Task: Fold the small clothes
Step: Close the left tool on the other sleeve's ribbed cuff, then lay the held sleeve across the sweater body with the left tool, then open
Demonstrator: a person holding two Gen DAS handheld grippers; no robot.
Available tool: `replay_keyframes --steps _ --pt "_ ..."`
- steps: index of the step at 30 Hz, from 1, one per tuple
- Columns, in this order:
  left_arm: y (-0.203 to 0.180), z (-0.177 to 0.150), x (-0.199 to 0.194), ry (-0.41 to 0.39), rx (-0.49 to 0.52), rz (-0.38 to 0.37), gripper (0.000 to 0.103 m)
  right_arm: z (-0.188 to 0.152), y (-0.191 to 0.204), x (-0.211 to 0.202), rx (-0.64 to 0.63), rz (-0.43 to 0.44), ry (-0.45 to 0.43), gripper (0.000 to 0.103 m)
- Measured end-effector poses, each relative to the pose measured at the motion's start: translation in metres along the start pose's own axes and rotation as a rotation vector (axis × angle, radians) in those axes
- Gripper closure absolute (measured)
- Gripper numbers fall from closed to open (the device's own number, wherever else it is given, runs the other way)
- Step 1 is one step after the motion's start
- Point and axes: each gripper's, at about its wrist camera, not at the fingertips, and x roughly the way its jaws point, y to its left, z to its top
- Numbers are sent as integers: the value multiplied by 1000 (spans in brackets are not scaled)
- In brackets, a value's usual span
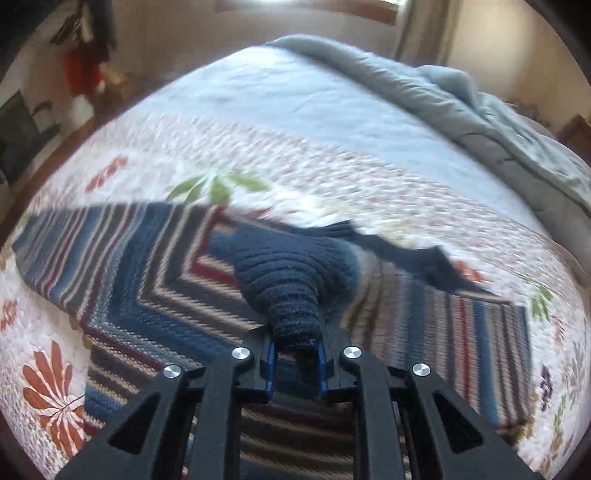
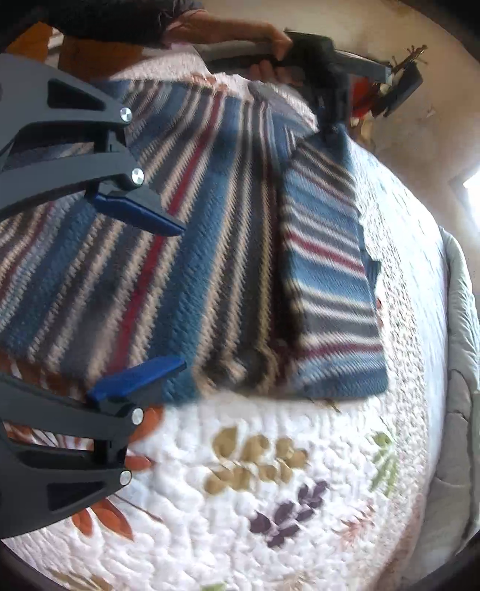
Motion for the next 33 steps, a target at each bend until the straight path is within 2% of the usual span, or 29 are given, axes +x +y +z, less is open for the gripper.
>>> replay_keyframes --steps 4,8,9,12,15,16,19,22,27,29,31,33 --pt "21 -9 33 67 -36 -18 86 15 -7 5 -1 -69 -1 36" --pt "16 -19 42 62 -10 -11 84 35 -10 21 -22 -141 11 37" --pt "16 -20 42 59 -12 -24 84 42 -11 27 -18 -159 11 41" --pt "13 -19 43 56 -7 -34 83 56 -11 38 -18 -203 4 45" --pt "9 -17 43 51 9 -34 82 67 -18 44 -21 -305 -21 52" --pt "8 -17 43 48 11 -37 82 68 -22 44 -6 -315 -18 55" --pt "0 -20 44 44 32 -49 79 62 -48 39 99 -270 -6 71" --pt "-9 -26 53 55 46 -46 73 54 -68 31 176 -259 -14 74" --pt "-22 -34 62 32 87 18 69 48 -69 37 163 -290 0 72" --pt "-23 -33 58 35 99 20 69 50 -64 33 158 -275 -9 71" --pt "-17 -31 50 52 85 -5 65 48 -60 23 173 -229 -17 67" --pt "-6 -29 36 47 75 -17 53 41 -50 8 158 -250 -24 62"
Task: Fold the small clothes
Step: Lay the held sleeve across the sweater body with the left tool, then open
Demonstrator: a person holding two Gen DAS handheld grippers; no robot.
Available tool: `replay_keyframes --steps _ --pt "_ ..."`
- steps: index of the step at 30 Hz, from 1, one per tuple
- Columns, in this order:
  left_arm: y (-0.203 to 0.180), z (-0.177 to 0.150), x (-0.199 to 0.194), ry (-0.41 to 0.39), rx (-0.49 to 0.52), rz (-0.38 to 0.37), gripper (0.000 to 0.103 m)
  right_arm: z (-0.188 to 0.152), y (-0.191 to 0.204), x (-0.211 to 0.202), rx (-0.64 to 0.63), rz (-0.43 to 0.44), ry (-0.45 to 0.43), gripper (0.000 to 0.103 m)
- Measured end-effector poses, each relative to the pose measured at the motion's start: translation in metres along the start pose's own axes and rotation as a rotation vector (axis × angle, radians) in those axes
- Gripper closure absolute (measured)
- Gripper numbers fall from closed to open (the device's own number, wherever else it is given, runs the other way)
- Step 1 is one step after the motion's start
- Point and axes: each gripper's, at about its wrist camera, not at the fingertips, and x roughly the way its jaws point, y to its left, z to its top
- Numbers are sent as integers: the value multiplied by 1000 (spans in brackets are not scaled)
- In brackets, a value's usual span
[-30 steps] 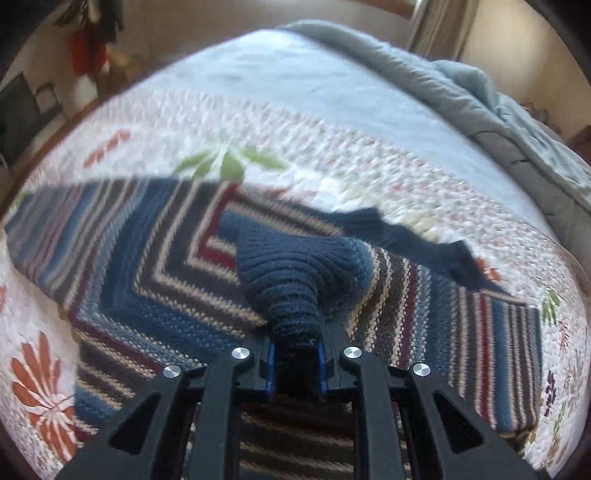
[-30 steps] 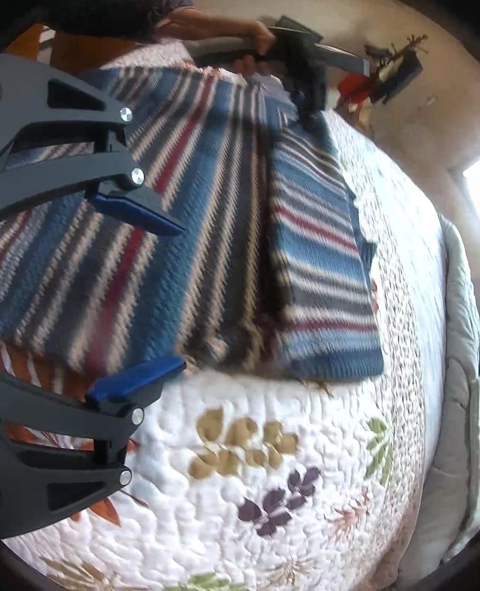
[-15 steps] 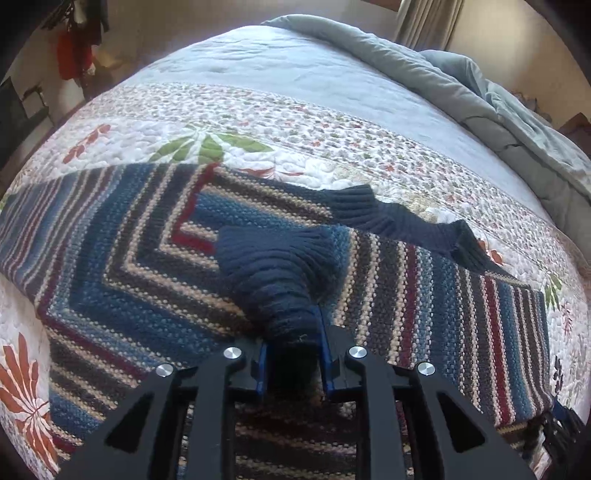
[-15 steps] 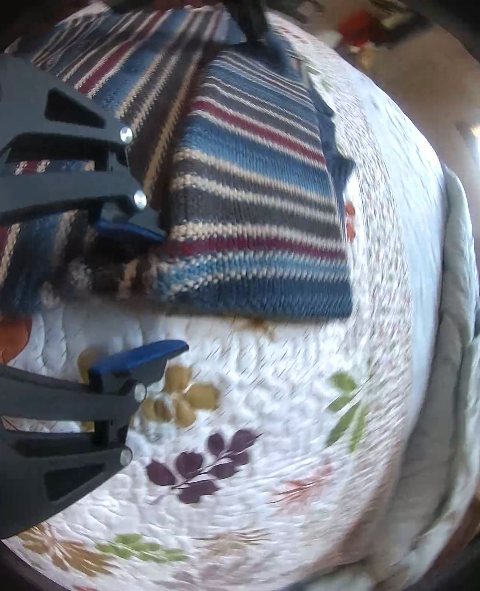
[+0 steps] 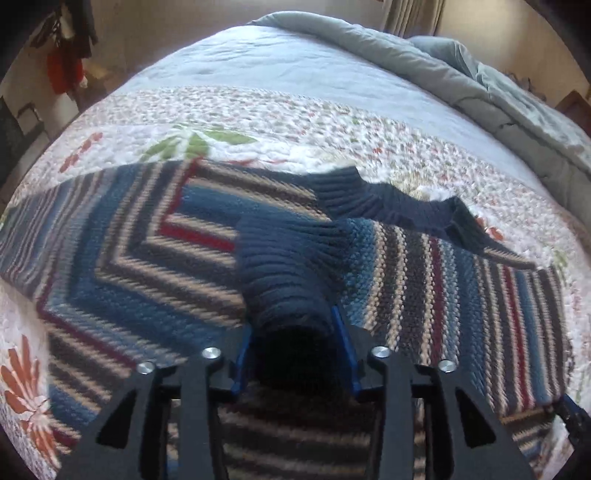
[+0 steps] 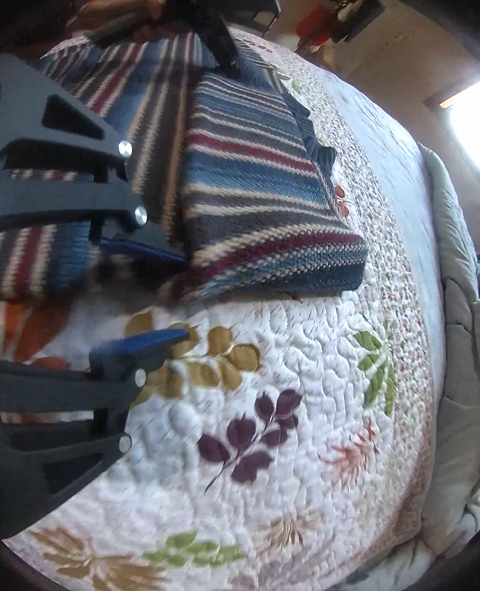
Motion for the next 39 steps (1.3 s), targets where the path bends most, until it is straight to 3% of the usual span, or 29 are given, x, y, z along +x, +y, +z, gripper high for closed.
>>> replay_keyframes --steps 5,10,14,17,19,27,37,39 --pt "40 -14 -44 -65 26 30 34 -20 24 -27 -70 31 -15 57" --pt "87 -35 -55 1 41 81 30 -48 72 -34 -150 80 48 52" --pt "133 -43 -59 51 -10 78 17 -67 113 -21 -184 130 143 45" --pt "169 -45 -68 50 -41 101 9 -78 142 -13 -225 150 166 38" --pt "199 -41 -71 56 -90 102 8 -83 160 -7 -249 155 176 38" --pt "337 -8 -55 72 -324 244 8 -79 207 13 -333 105 175 38" --pt "423 25 -23 89 -495 185 10 -79 231 30 -392 75 220 35" --pt "429 29 -20 82 -515 161 15 -79 235 31 -403 71 219 34"
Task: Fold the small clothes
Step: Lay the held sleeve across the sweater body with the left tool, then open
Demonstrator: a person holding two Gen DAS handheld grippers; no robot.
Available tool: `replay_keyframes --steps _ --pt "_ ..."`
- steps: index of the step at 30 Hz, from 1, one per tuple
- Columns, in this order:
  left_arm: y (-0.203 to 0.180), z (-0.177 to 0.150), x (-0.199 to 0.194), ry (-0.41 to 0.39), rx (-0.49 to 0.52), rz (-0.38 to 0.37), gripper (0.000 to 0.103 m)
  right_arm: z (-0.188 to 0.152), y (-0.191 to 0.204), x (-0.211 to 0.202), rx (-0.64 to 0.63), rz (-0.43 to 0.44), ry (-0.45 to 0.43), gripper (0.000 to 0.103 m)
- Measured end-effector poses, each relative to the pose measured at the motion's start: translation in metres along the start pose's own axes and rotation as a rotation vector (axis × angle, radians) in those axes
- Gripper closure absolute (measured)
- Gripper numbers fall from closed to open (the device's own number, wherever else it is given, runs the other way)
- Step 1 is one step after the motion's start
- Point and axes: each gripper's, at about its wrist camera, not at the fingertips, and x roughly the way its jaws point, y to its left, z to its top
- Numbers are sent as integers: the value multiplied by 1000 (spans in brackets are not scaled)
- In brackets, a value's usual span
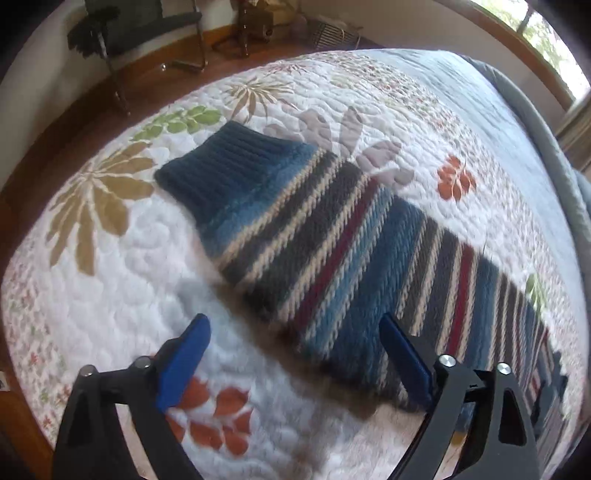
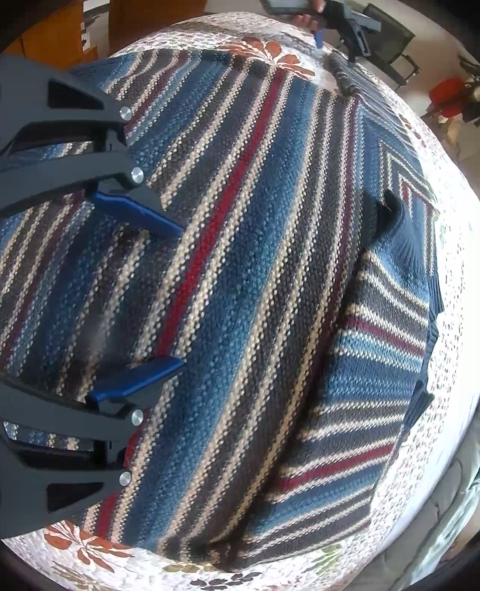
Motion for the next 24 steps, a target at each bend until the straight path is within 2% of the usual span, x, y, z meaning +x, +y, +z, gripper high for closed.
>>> replay_keyframes --steps 4,5,6,7,9,11,13,15,17,19,24 --pt "-5 10 14 21 -14 -34 21 1 2 4 -12 -4 1 33" --pt "-5 12 16 20 -22 -31 27 0 2 4 -13 -3 1 33" --pt "-6 15 19 12 -34 -20 39 -1 1 4 -13 -2 1 33" --pt "-6 16 19 5 -37 -5 45 -1 0 4 -12 2 -1 33" --pt "-8 21 21 -15 -44 9 75 -2 -1 4 -11 5 -3 32" --pt "-10 24 20 -26 -59 6 86 -4 -3 3 -12 7 -8 32" --pt "-14 23 15 -44 -70 10 88 -7 -6 1 -11 12 -11 32" --pt "-25 20 3 -108 -54 18 89 -11 -11 -2 -7 20 -15 32" --pt "-42 12 -13 -179 3 16 90 -14 -14 -5 -2 23 -17 32" --pt "-64 0 -31 -233 72 -16 90 -17 -18 -7 5 29 -19 32" --pt "-129 -38 -66 -308 274 -104 90 -25 -30 -13 31 45 -26 31"
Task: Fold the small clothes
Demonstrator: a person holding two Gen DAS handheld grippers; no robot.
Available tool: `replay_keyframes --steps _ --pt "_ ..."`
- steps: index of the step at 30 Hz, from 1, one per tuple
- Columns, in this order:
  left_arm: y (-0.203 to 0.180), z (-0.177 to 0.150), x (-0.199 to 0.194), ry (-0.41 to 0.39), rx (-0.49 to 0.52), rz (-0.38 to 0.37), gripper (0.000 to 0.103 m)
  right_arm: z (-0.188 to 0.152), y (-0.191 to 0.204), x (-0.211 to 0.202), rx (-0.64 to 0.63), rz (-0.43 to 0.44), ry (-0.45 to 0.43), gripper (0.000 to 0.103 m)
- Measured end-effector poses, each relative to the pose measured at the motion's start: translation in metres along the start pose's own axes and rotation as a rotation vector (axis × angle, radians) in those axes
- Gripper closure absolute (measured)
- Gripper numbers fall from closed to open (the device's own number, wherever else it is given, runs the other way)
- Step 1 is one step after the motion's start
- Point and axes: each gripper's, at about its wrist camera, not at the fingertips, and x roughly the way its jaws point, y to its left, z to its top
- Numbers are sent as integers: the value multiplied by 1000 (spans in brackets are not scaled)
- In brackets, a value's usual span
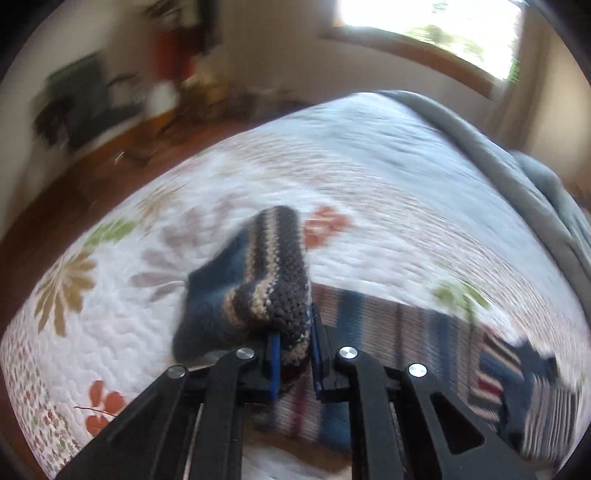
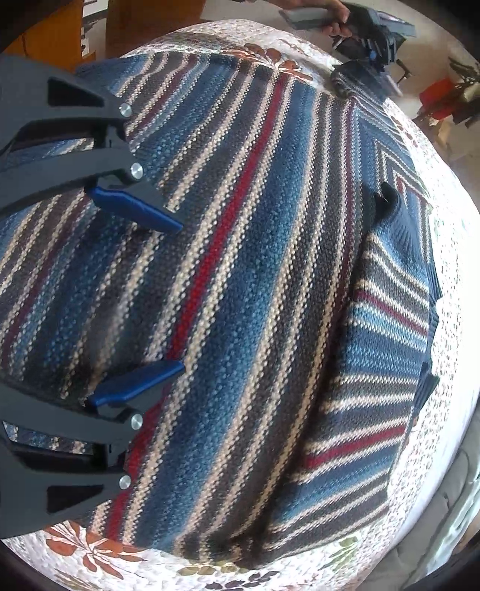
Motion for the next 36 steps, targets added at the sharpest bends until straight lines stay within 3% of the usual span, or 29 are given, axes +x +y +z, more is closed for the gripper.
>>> replay_keyframes --steps 8,11,14,17,19,21,25,26,29,36 --pt "-138 -55 -54 -2 291 -283 90 -18 -18 -9 15 20 -1 31" --pt "-181 -83 -62 66 391 -392 87 -23 -23 -14 23 23 -7 31" --pt "-214 -114 -67 172 473 -533 68 -28 -29 -17 38 24 -9 31" --pt "-223 -133 -82 188 530 -621 43 -32 -34 -20 45 26 -12 31" --pt "-217 -138 -92 180 533 -658 41 -34 -37 -22 46 23 -10 31" --pt "-206 -136 -94 182 507 -639 33 -35 -38 -24 45 24 -8 31" --pt "-167 -109 -63 218 337 -452 33 -36 -37 -25 45 15 -9 31" --pt "-159 -103 -55 244 283 -440 35 -36 -36 -24 47 17 -9 31" --pt "-144 -90 -25 345 165 -437 35 -30 -31 -17 48 17 -8 30" --pt "-163 -103 13 473 101 -499 39 -27 -33 -16 51 30 -6 29"
